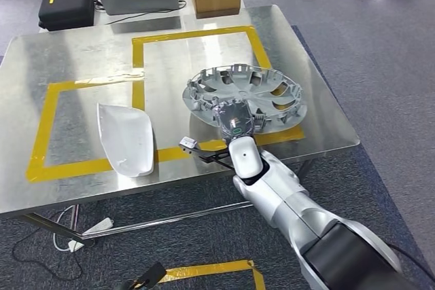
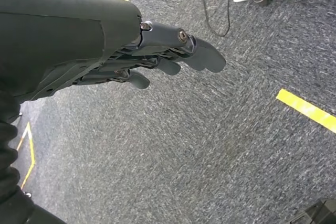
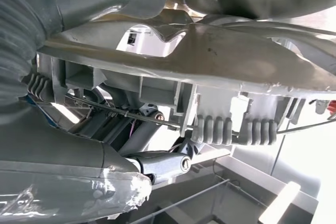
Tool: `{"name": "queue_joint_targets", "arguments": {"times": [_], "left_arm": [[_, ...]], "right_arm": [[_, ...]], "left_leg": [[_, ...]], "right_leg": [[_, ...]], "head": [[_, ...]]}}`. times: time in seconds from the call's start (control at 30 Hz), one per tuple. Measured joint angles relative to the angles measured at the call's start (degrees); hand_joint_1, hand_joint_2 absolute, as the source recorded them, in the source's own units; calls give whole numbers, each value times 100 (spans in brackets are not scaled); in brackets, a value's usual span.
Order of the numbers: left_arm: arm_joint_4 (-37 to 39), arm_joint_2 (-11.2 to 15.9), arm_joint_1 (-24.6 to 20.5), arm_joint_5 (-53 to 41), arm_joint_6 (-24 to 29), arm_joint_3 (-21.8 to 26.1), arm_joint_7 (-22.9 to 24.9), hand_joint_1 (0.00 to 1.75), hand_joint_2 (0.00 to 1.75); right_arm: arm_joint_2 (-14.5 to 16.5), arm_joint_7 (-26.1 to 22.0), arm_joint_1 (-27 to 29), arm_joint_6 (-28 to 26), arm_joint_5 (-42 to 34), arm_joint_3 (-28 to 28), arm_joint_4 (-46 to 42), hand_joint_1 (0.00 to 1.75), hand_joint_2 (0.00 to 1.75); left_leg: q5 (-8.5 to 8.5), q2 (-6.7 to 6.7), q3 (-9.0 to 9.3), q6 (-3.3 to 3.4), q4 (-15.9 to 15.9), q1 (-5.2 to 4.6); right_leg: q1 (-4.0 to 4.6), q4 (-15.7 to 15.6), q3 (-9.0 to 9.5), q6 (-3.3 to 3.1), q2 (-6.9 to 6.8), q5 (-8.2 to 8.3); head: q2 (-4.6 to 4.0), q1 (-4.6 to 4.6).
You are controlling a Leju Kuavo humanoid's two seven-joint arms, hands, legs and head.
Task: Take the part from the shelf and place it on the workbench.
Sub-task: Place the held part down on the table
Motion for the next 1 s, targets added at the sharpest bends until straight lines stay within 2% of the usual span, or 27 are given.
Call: {"name": "queue_joint_targets", "arguments": {"times": [0.4,0.97,1.0], "left_arm": [[0,7,-9,-130,6,0,17,0,175],[0,7,-55,-593,60,0,277,0,175],[0,7,-60,-612,62,0,294,0,175]], "right_arm": [[61,-30,-25,37,0,175,57,175,175],[62,-2,-42,98,0,245,58,175,175],[64,-2,-42,107,0,250,57,131,131]], "left_leg": [[0,0,1,0,0,-3],[0,0,0,0,0,-3],[0,0,0,0,0,-3]], "right_leg": [[-2,0,0,1,0,1],[-2,0,0,0,0,1],[-2,0,0,0,0,1]], "head": [[0,-2],[0,-1],[0,-2]]}}
